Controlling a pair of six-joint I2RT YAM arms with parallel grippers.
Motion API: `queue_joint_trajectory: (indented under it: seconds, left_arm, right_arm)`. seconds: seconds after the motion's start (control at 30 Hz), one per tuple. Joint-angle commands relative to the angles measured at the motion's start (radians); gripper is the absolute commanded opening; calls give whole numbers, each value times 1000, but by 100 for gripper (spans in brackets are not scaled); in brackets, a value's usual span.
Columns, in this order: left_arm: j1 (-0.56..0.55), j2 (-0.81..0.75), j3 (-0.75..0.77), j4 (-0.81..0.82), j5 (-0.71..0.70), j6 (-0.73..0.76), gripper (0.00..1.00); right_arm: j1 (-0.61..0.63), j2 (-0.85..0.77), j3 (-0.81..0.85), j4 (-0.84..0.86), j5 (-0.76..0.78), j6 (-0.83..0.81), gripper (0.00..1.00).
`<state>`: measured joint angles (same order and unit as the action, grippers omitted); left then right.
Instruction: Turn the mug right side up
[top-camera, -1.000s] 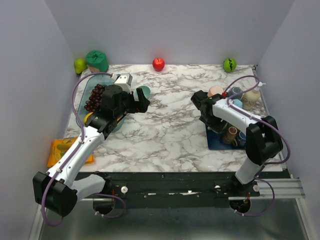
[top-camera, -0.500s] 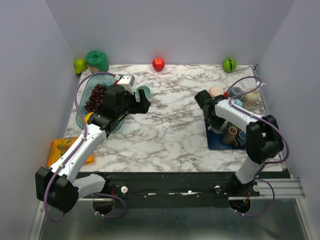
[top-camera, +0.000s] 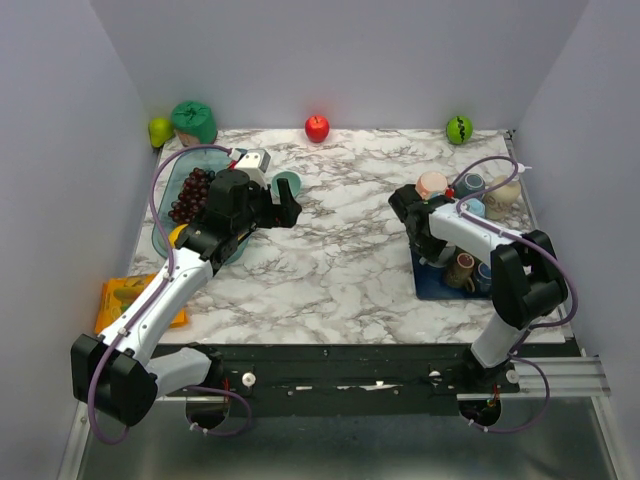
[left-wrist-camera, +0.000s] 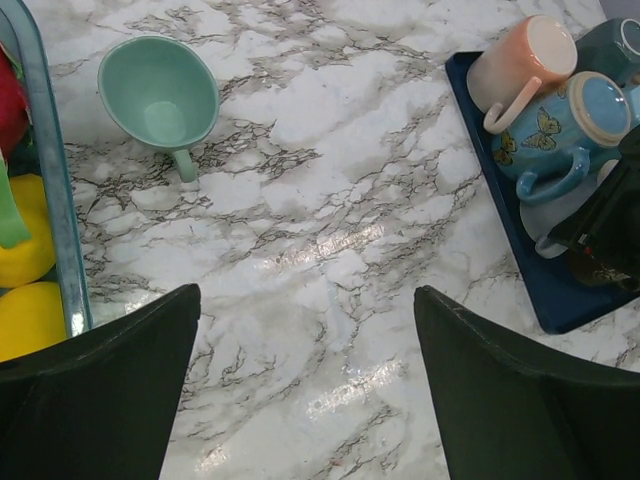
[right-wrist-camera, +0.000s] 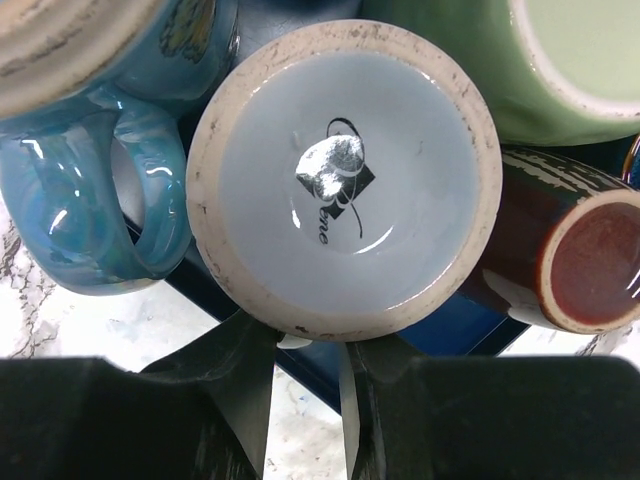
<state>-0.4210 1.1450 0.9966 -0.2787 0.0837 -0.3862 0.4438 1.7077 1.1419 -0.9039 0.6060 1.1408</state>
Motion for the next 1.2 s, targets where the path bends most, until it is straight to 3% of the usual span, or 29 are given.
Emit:
queue_joint_trajectory:
  seconds: [0.0, 0.47, 0.53, 0.73, 1.0, 1.17]
  left_arm:
    - [-1, -18, -15, 6, 14, 4, 96]
    - [-1, -13, -10, 4, 13, 3, 96]
    - [-1, -13, -10, 4, 14, 1, 96]
    - [-1, -14, -10, 4, 16, 1, 96]
    - [-1, -24, -16, 10, 59, 3, 96]
    - [-1, -47, -38, 29, 135, -6, 96]
  right_arm:
    - [-2, -22, -13, 29, 40, -33, 35]
    - [-4, -26, 9, 62, 58, -116, 36]
    - [-2, -26, 5, 59, 58, -119, 32]
    - [-2, -48, -4, 48, 61, -108, 1]
    - [-1, -135, -27, 19, 37, -95, 0]
    - [-1, -288, -51, 14, -20, -108, 0]
